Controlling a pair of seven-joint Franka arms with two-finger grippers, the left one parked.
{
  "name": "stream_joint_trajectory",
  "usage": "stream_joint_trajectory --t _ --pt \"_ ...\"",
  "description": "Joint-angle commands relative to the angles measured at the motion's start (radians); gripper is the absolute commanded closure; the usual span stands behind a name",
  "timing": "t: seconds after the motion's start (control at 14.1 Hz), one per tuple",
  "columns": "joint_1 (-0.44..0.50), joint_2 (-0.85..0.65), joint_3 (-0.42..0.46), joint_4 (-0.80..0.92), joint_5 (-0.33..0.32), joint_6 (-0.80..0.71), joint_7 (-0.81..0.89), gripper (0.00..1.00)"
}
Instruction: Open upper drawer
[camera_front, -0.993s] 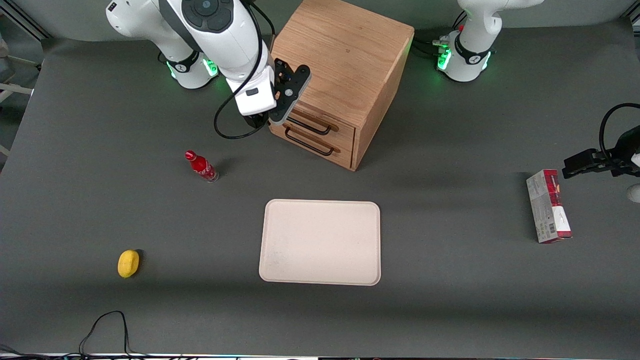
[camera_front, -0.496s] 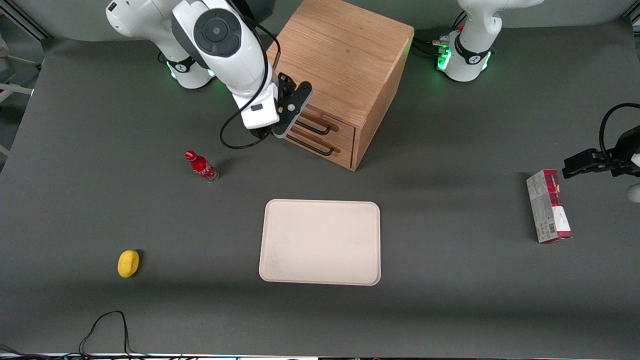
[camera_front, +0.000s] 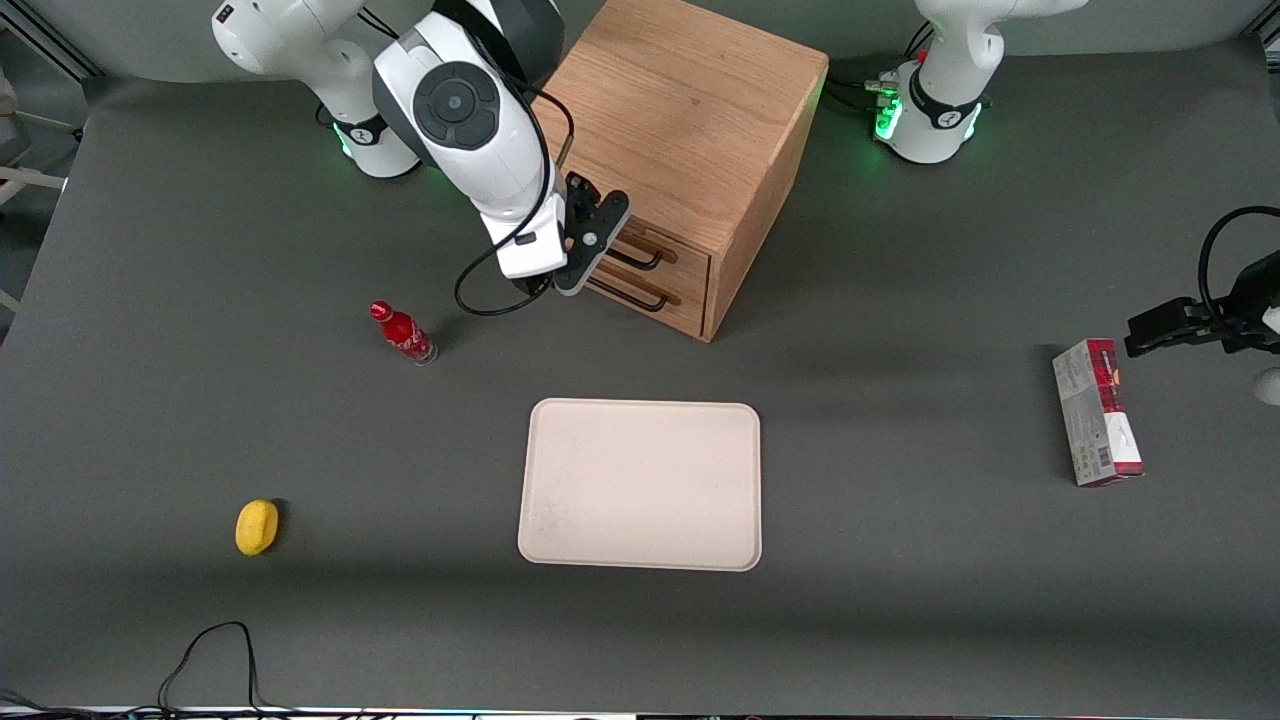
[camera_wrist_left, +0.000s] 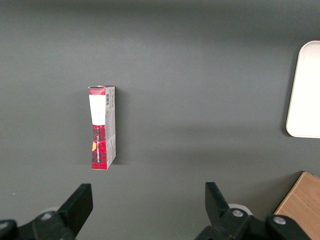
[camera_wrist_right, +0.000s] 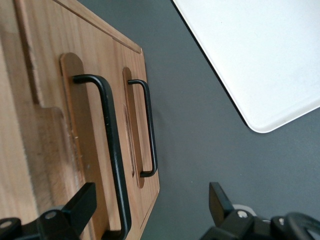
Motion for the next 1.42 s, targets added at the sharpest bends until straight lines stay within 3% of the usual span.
stream_joint_trajectory --t 0.0,1.35 --pt "0.023 -0.006 -0.002 -0.046 0.025 0.059 -0.026 0.0" --pt "0.01 0.058 -0.012 -0.062 0.013 0.152 -0.04 0.0"
